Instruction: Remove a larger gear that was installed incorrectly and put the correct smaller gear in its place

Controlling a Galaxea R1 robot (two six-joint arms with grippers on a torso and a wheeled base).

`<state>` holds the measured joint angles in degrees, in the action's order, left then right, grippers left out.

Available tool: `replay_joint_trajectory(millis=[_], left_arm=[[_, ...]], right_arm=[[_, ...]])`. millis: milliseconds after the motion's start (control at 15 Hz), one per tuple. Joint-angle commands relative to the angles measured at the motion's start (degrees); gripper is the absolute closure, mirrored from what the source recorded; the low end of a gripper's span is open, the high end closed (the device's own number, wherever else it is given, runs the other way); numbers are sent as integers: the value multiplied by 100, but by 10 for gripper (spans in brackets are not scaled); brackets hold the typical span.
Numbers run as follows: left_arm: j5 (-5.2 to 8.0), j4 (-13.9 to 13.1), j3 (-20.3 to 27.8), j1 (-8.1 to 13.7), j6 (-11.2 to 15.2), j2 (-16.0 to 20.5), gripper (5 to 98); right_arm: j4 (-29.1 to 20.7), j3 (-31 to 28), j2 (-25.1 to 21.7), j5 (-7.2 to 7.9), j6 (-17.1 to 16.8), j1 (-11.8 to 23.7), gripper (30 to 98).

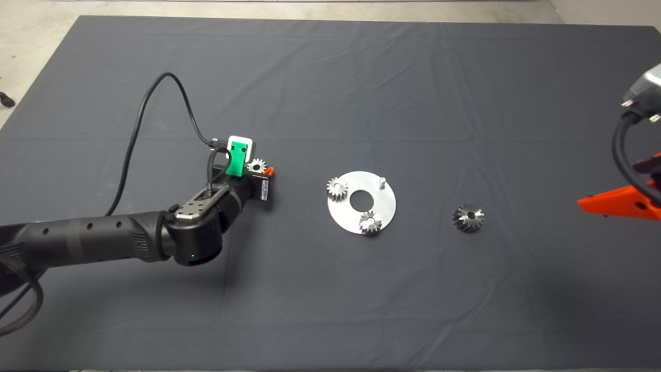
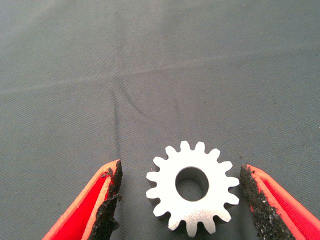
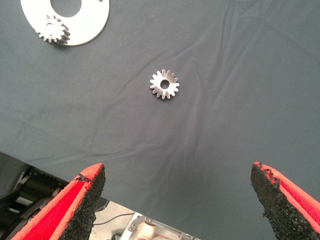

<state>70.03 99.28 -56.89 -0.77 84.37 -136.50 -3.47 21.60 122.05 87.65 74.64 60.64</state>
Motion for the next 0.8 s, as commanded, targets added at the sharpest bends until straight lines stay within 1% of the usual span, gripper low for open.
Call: replay_joint_trajectory(millis=[0, 400, 467, 533, 733], left_arm=[[28, 144, 22, 6, -17, -13, 439], [37, 144, 11, -2, 0, -22, 439], [28, 144, -40, -19, 9, -22, 439], [28, 144, -101, -89, 9, -39, 439], [19, 144, -119, -107, 18, -40, 439]], right_arm=[[-180, 36, 8, 200, 7, 142, 512], [-180, 44, 8, 200, 24, 256, 512], [-180, 44, 8, 200, 24, 256, 512], [-180, 44, 8, 200, 33, 256, 512], [-171, 44, 8, 200, 42, 256, 512]])
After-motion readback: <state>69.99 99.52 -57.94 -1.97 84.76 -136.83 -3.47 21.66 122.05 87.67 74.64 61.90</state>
